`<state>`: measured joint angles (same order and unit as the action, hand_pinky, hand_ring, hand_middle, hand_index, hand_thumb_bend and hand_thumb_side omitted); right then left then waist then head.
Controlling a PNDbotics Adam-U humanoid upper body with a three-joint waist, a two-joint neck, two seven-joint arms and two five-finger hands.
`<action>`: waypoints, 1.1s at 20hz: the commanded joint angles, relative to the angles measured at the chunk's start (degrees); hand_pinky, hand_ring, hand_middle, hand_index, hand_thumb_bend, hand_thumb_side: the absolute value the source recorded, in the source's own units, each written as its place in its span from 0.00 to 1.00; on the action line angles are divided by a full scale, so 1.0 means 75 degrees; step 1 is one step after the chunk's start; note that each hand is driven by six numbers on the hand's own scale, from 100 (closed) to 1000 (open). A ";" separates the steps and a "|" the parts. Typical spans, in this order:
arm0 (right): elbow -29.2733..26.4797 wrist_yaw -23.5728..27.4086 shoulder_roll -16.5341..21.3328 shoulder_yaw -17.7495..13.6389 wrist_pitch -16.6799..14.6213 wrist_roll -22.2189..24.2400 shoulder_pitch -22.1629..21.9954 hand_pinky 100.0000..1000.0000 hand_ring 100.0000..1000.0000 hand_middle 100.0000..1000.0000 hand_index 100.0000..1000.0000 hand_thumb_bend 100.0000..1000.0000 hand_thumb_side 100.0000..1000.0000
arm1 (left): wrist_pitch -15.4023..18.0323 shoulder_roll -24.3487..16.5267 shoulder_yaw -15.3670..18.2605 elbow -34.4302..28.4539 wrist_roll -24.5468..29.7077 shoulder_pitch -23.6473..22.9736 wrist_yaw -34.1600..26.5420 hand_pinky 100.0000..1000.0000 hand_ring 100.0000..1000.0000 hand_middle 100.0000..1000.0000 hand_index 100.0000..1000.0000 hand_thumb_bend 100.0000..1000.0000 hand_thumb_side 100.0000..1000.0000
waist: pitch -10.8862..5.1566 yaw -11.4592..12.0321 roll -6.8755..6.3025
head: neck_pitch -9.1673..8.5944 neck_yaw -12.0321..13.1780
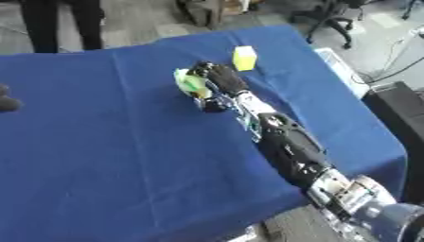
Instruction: Pick up the objects with one hand, pass them to the other hand, and then place them into the box on the other side of the table.
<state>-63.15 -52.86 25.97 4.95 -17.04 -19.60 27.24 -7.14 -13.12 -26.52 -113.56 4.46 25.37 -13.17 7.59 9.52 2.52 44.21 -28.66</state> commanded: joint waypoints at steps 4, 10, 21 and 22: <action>-0.0089 0.0279 0.0142 -0.0106 0.0049 -0.0484 0.0071 0.45 0.29 0.04 0.06 0.00 0.00 | -0.0036 0.0004 0.0007 -0.0137 -0.0048 0.0079 0.0003 0.78 0.63 0.62 0.79 0.79 0.55 | -0.0078 -0.0021 -0.0009 | -0.0012 -0.0028; -0.0418 0.0656 0.0091 -0.0127 -0.0018 -0.0502 0.0045 0.43 0.27 0.01 0.06 0.00 0.00 | -0.0080 -0.0003 0.0024 -0.0137 -0.0115 0.0048 -0.0006 0.78 0.63 0.61 0.79 0.77 0.55 | -0.0078 -0.0057 -0.0012 | -0.0012 -0.0004; -0.2861 0.2737 -0.0302 -0.0184 0.0099 0.0107 -0.0229 0.42 0.24 0.00 0.06 0.00 0.22 | -0.0223 0.0054 0.0248 0.0294 -0.0837 -0.0241 0.0234 0.77 0.61 0.60 0.79 0.72 0.59 | -0.0108 -0.0248 -0.0039 | -0.0012 0.0178; -0.3135 0.2942 -0.0354 -0.0170 0.0123 0.0178 -0.0265 0.42 0.24 0.00 0.06 0.00 0.26 | -0.0202 0.0075 0.0246 0.0414 -0.0891 -0.0263 0.0230 0.77 0.61 0.60 0.79 0.72 0.59 | -0.0110 -0.0267 -0.0042 | -0.0012 0.0199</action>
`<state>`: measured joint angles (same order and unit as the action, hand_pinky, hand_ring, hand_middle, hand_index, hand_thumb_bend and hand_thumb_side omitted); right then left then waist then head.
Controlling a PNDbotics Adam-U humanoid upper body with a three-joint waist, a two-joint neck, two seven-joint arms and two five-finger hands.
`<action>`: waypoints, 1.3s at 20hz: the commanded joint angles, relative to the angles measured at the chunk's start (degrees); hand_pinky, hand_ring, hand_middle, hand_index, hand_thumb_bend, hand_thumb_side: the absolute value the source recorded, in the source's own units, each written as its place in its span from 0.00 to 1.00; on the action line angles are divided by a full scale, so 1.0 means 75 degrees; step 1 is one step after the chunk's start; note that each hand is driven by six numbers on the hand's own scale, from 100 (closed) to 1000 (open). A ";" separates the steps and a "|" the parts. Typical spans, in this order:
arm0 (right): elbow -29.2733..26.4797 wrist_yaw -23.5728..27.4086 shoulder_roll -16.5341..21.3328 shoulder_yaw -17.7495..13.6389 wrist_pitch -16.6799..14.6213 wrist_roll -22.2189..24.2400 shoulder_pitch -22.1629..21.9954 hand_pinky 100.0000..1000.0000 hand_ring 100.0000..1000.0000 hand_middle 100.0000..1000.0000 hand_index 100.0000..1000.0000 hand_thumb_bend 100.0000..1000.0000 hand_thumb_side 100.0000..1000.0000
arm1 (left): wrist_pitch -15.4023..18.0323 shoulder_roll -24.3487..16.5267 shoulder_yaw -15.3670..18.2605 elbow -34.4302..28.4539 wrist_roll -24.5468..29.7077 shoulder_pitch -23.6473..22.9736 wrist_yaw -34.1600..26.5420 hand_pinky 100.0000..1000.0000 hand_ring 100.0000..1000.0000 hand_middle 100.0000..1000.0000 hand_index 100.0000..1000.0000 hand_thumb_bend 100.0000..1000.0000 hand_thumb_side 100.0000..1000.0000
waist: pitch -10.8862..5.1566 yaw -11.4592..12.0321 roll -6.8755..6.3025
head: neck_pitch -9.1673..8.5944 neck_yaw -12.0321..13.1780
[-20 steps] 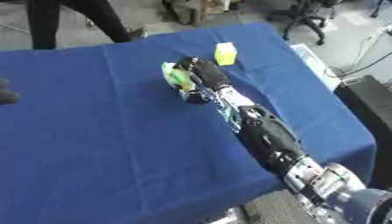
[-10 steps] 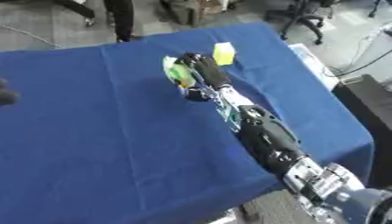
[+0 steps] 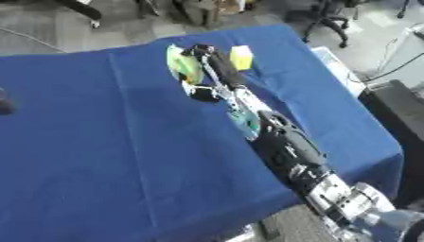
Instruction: Pick up the objects with one hand, pass them to the other hand, and then place them into the box on the other side of the table.
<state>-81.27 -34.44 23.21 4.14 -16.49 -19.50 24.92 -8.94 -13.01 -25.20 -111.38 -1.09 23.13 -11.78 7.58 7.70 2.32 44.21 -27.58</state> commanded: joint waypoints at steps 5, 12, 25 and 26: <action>-0.2226 0.1474 -0.0125 0.0174 0.0184 0.0592 -0.0167 0.42 0.24 0.00 0.06 0.00 0.32 | 0.0153 0.0144 -0.0004 0.0731 -0.0329 0.0001 0.0050 0.77 0.62 0.61 0.79 0.72 0.60 | -0.0117 -0.0107 -0.0022 | -0.0012 0.0178; -0.4105 0.2934 -0.0003 0.0832 0.0401 0.1340 -0.0429 0.42 0.24 0.00 0.07 0.00 0.28 | 0.0245 0.0283 -0.0291 0.1286 -0.0125 0.0078 0.0128 0.78 0.66 0.64 0.79 0.81 0.55 | -0.0149 -0.0119 -0.0006 | -0.0012 0.0536; -0.4443 0.4302 -0.0037 0.1699 -0.0026 0.2816 -0.0357 0.43 0.24 0.00 0.07 0.00 0.40 | 0.0102 0.0642 -0.0905 0.1533 0.0262 0.0372 -0.0008 0.79 0.71 0.70 0.83 0.93 0.46 | -0.0239 -0.0032 0.0045 | -0.0012 0.1222; -0.4443 0.4349 -0.0050 0.1715 -0.0023 0.2884 -0.0375 0.43 0.24 0.00 0.07 0.00 0.41 | 0.0094 0.0674 -0.0949 0.1545 0.0272 0.0393 -0.0106 0.79 0.71 0.71 0.83 0.94 0.45 | -0.0247 -0.0033 0.0051 | -0.0012 0.1221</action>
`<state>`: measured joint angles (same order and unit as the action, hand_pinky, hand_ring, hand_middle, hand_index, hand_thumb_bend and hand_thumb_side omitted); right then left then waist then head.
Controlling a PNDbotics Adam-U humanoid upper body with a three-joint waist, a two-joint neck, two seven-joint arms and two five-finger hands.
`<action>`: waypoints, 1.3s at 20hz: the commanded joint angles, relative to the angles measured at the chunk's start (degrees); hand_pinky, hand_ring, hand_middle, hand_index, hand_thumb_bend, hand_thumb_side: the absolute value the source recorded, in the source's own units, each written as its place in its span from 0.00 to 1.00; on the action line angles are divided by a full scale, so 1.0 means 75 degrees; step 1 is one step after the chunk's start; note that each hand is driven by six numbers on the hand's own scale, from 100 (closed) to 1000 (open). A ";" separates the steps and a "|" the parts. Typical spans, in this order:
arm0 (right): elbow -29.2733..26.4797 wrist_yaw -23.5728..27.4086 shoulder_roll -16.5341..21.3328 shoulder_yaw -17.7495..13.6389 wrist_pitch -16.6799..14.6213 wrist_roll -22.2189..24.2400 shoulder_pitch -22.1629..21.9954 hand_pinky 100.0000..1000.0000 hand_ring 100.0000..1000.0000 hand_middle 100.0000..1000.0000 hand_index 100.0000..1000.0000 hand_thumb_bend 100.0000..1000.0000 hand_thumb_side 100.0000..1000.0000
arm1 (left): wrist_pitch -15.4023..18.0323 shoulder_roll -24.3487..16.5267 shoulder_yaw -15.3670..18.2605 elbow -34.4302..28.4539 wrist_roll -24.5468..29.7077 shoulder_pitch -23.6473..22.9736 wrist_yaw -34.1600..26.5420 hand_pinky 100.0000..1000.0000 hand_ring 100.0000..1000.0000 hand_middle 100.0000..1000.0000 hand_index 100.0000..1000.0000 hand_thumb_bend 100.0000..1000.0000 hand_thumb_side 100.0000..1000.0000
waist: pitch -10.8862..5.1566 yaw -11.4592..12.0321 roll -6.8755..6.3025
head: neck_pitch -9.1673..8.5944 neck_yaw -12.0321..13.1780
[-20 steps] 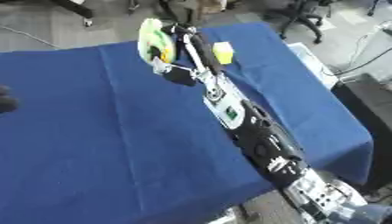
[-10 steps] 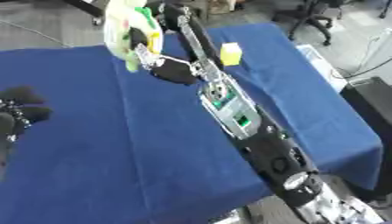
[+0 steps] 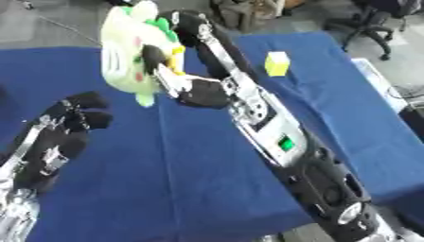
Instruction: Pick up the objects with one hand, pass them to the other hand, and then place them into the box on the other side of the table.
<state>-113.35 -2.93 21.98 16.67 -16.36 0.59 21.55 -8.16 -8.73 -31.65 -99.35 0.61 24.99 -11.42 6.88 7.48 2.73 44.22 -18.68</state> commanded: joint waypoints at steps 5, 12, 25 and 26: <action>-0.0165 0.0308 0.0066 0.0115 0.0047 0.0429 0.0008 0.43 0.24 0.00 0.07 0.00 0.41 | -0.0151 0.0181 -0.0243 -0.0021 -0.0034 0.0338 -0.0627 0.79 0.71 0.70 0.83 0.92 0.47 | -0.0180 0.0004 0.0023 | -0.0014 0.0026; -0.0165 0.0679 0.0072 0.0205 0.0417 0.0631 -0.0125 0.43 0.24 0.00 0.07 0.00 0.41 | -0.0351 0.0342 -0.0342 0.0036 -0.0401 0.0593 -0.1184 0.78 0.70 0.70 0.82 0.90 0.49 | -0.0214 -0.0002 0.0068 | -0.0014 -0.0033; -0.0165 0.0626 0.0020 0.0146 0.0529 0.0461 -0.0238 0.43 0.24 0.00 0.07 0.00 0.41 | -0.0630 0.0622 -0.0384 -0.0130 -0.1090 0.0791 -0.1971 0.73 0.57 0.53 0.69 0.76 0.43 | -0.0233 -0.0040 0.0097 | -0.0014 -0.0110; -0.0165 0.0587 0.0013 0.0142 0.0509 0.0465 -0.0233 0.43 0.24 0.00 0.07 0.00 0.40 | -0.0665 0.0620 -0.0388 -0.0171 -0.1121 0.0801 -0.2004 0.72 0.54 0.50 0.67 0.72 0.41 | -0.0230 -0.0046 0.0095 | -0.0014 -0.0112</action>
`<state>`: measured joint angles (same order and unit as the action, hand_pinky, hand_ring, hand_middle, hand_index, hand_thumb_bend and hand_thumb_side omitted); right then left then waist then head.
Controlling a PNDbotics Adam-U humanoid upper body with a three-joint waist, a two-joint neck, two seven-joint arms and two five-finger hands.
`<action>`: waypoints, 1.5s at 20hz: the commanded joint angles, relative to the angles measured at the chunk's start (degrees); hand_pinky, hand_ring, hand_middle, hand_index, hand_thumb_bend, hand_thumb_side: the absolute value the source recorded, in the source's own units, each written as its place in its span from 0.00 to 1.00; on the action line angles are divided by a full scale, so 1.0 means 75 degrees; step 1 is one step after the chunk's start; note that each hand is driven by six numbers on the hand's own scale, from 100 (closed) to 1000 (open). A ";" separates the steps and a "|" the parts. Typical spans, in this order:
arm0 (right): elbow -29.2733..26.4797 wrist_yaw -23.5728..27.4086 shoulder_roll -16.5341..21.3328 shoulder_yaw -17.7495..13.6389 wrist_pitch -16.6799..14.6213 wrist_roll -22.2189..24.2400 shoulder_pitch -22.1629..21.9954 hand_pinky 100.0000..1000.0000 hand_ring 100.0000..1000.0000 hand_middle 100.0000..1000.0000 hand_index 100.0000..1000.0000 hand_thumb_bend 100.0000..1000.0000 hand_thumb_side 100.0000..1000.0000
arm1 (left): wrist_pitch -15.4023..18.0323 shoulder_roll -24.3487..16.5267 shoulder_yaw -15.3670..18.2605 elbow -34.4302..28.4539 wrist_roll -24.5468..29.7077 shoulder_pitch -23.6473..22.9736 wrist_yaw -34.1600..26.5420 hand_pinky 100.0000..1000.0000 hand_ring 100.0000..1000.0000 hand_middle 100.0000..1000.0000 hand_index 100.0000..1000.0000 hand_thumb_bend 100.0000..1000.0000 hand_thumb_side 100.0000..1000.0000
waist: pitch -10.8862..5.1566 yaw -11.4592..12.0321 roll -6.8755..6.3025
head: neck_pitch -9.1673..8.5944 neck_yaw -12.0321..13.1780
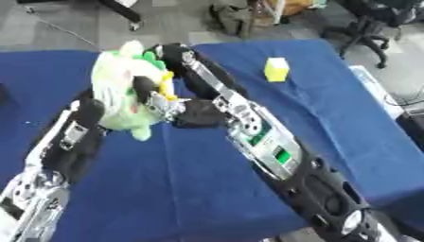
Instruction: Pick up the objects with one hand, pass them to the other hand, and then place them into the box on the other side of the table.
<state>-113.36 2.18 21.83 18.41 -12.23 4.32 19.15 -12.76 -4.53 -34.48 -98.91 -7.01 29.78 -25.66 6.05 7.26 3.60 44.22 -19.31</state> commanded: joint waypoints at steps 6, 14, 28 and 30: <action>-0.0164 -0.0289 -0.0015 -0.0117 -0.0128 0.0030 0.0104 0.44 0.24 0.00 0.07 0.00 0.40 | -0.0221 0.0035 -0.0045 -0.0411 -0.0130 0.0200 -0.0193 0.64 0.40 0.34 0.52 0.51 0.24 | -0.0101 -0.0048 -0.0033 | -0.0014 -0.0032; -0.0164 -0.0455 -0.0064 -0.0144 -0.0203 0.0070 0.0117 0.44 0.25 0.01 0.06 0.00 0.40 | -0.0356 0.0008 -0.0066 -0.0470 -0.0191 0.0239 -0.0181 0.58 0.25 0.12 0.31 0.25 0.10 | -0.0080 -0.0070 -0.0046 | -0.0014 -0.0043; -0.0164 -0.0649 -0.0257 -0.0571 -0.1592 0.1112 0.0078 0.64 0.51 0.46 0.54 0.00 0.36 | -0.0254 -0.0104 -0.0055 -0.0417 -0.0282 0.0167 -0.0129 0.59 0.20 0.02 0.20 0.07 0.00 | -0.0093 -0.0130 -0.0069 | -0.0014 -0.0059; -0.0164 -0.0783 -0.0272 -0.0744 -0.1800 0.1180 0.0100 0.68 0.58 0.59 0.69 0.00 0.42 | -0.0245 -0.0134 -0.0045 -0.0427 -0.0273 0.0137 -0.0096 0.59 0.20 0.02 0.20 0.07 0.00 | -0.0096 -0.0140 -0.0072 | -0.0014 -0.0045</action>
<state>-113.32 -3.39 19.71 13.80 -24.25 12.64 19.13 -14.62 -4.59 -35.39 -101.66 -9.05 30.54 -26.74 6.07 6.31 3.23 44.22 -19.58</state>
